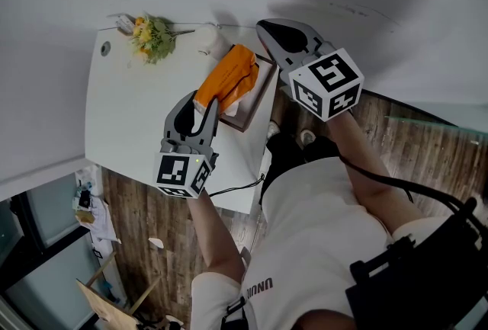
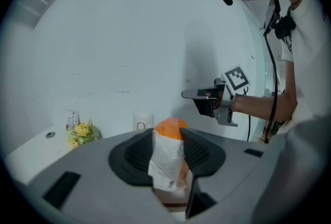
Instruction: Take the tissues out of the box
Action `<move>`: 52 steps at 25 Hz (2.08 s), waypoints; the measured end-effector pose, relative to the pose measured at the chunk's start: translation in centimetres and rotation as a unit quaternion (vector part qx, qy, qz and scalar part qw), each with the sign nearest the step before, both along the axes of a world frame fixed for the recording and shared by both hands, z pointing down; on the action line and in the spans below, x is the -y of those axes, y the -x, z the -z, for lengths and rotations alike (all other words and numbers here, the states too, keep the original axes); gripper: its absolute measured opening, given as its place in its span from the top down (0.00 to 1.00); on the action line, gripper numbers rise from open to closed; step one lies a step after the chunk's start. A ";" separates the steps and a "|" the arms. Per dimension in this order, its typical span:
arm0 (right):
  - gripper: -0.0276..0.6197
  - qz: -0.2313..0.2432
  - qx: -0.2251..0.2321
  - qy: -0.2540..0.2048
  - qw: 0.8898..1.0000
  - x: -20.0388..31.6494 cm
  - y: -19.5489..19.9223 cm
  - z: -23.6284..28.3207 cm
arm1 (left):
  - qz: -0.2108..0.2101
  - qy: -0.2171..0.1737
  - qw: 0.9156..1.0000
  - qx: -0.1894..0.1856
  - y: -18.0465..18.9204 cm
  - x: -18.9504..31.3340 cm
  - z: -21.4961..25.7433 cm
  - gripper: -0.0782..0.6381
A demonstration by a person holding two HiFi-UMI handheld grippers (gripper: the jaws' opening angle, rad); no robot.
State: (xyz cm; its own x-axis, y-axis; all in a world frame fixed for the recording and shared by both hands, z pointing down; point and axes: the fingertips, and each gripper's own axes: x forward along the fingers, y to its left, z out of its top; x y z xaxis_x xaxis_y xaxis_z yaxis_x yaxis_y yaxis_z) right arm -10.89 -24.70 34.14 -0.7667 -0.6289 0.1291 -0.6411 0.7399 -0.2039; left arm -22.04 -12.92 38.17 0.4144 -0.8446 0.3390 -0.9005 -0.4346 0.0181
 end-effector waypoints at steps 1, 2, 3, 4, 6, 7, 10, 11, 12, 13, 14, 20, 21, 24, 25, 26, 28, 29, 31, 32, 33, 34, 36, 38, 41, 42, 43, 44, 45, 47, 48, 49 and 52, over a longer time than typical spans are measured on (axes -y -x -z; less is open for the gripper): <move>0.93 0.000 0.000 0.000 1.000 0.0 0.0 0.0 | 0.000 -0.001 1.000 0.000 0.0 0.0 0.1 0.67; 0.93 0.000 0.000 0.000 1.000 0.0 0.0 0.0 | 0.001 -0.002 1.000 0.000 0.0 0.0 0.2 0.67; 0.93 0.000 0.000 0.000 1.000 0.0 0.0 0.0 | 0.002 -0.004 1.000 -0.001 0.0 -0.1 0.3 0.67; 0.93 0.000 0.000 0.000 1.000 0.0 0.0 0.0 | 0.003 -0.005 1.000 -0.003 0.0 -0.1 0.4 0.67; 0.93 -0.001 0.000 0.000 1.000 0.0 0.0 0.0 | 0.005 -0.009 1.000 -0.009 0.0 -0.1 0.7 0.67; 0.93 -0.001 0.000 0.000 1.000 0.0 0.0 0.0 | 0.006 -0.011 1.000 -0.012 0.1 -0.2 0.9 0.67; 0.93 0.002 -0.003 -0.002 1.000 0.0 0.1 0.0 | 0.008 -0.017 1.000 -0.015 0.1 -0.3 1.2 0.67; 0.93 0.003 -0.004 -0.004 1.000 0.0 0.1 0.1 | 0.008 -0.018 1.000 -0.015 0.1 -0.4 1.3 0.67; 0.93 0.004 -0.004 -0.006 1.000 -0.1 0.1 0.1 | 0.008 -0.019 1.000 -0.015 0.1 -0.4 1.3 0.67; 0.93 0.005 -0.005 -0.008 1.000 -0.1 0.1 0.2 | 0.008 -0.021 1.000 -0.015 0.1 -0.5 1.4 0.67; 0.93 0.005 -0.005 -0.008 1.000 0.0 0.1 0.2 | 0.009 -0.022 1.000 -0.015 0.0 -0.5 1.6 0.67; 0.93 0.004 -0.005 -0.007 1.000 0.0 0.1 0.2 | 0.014 -0.032 0.999 -0.018 0.2 -0.5 2.4 0.67; 0.93 0.005 -0.005 -0.009 1.000 0.0 0.1 0.3 | 0.015 -0.034 0.999 -0.020 0.3 -0.5 2.5 0.67; 0.93 0.009 -0.011 -0.014 1.000 -0.1 0.2 0.4 | 0.019 -0.037 0.999 -0.020 0.4 -0.6 2.9 0.67; 0.93 0.010 -0.014 -0.014 1.000 -0.1 0.2 0.3 | 0.020 -0.038 0.999 -0.019 0.4 -0.5 3.1 0.67; 0.93 0.012 -0.015 -0.015 1.000 0.0 0.3 0.3 | 0.021 -0.040 0.999 -0.019 0.4 -0.5 3.3 0.67; 0.93 0.012 -0.017 -0.016 1.000 0.1 0.3 0.3 | 0.022 -0.043 0.999 -0.019 0.4 -0.4 3.6 0.67; 0.93 0.010 -0.018 -0.018 1.000 0.1 0.2 0.4 | 0.022 -0.045 0.999 -0.019 0.5 -0.4 3.8 0.67; 0.93 0.003 -0.020 -0.022 1.000 0.1 0.1 0.5 | 0.022 -0.049 0.998 -0.019 0.6 -0.5 4.1 0.67; 0.93 0.000 -0.021 -0.024 0.999 0.0 0.1 0.5 | 0.022 -0.050 0.998 -0.020 0.6 -0.6 4.2 0.67; 0.93 -0.003 -0.024 -0.026 0.999 0.1 0.0 0.5 | 0.023 -0.051 0.998 -0.021 0.6 -0.7 4.3 0.67; 0.93 -0.006 -0.028 -0.028 0.999 0.1 -0.1 0.5 | 0.024 -0.052 0.998 -0.022 0.6 -0.7 4.3 0.67; 0.93 -0.009 -0.036 -0.029 0.999 0.2 -0.1 0.4 | 0.026 -0.053 0.998 -0.023 0.7 -0.7 4.4 0.67; 0.93 -0.007 -0.039 -0.030 0.999 0.2 -0.1 0.4 | 0.027 -0.054 0.998 -0.024 0.7 -0.7 4.5 0.67; 0.93 -0.001 -0.044 -0.032 0.999 0.0 0.0 0.3 | 0.028 -0.056 0.998 -0.026 0.7 -0.7 4.6 0.67; 0.93 0.002 -0.045 -0.032 0.998 0.0 0.0 0.3 | 0.028 -0.057 0.998 -0.026 0.7 -0.7 4.7 0.67; 0.93 0.004 -0.047 -0.032 0.998 -0.1 0.1 0.3 | 0.028 -0.057 0.998 -0.027 0.7 -0.7 4.7 0.67; 0.93 0.005 -0.047 -0.033 0.998 -0.1 0.1 0.3 | 0.027 -0.057 0.998 -0.027 0.6 -0.7 4.7 0.67; 0.93 0.006 -0.047 -0.033 0.998 -0.1 0.1 0.3 | 0.027 -0.057 0.998 -0.027 0.6 -0.7 4.7 0.67; 0.93 0.005 -0.046 -0.033 0.998 0.0 0.1 0.3 | 0.027 -0.058 0.998 -0.028 0.6 -0.7 4.8 0.67; 0.93 0.005 -0.045 -0.033 0.998 0.0 0.1 0.4 | 0.027 -0.059 0.997 -0.029 0.6 -0.8 4.8 0.67; 0.93 0.005 -0.045 -0.033 0.998 0.0 0.1 0.4 | 0.027 -0.059 0.997 -0.030 0.6 -0.8 4.9 0.67; 0.93 0.006 -0.045 -0.033 0.998 -0.1 0.2 0.4 | 0.026 -0.059 0.997 -0.031 0.6 -0.8 4.9 0.67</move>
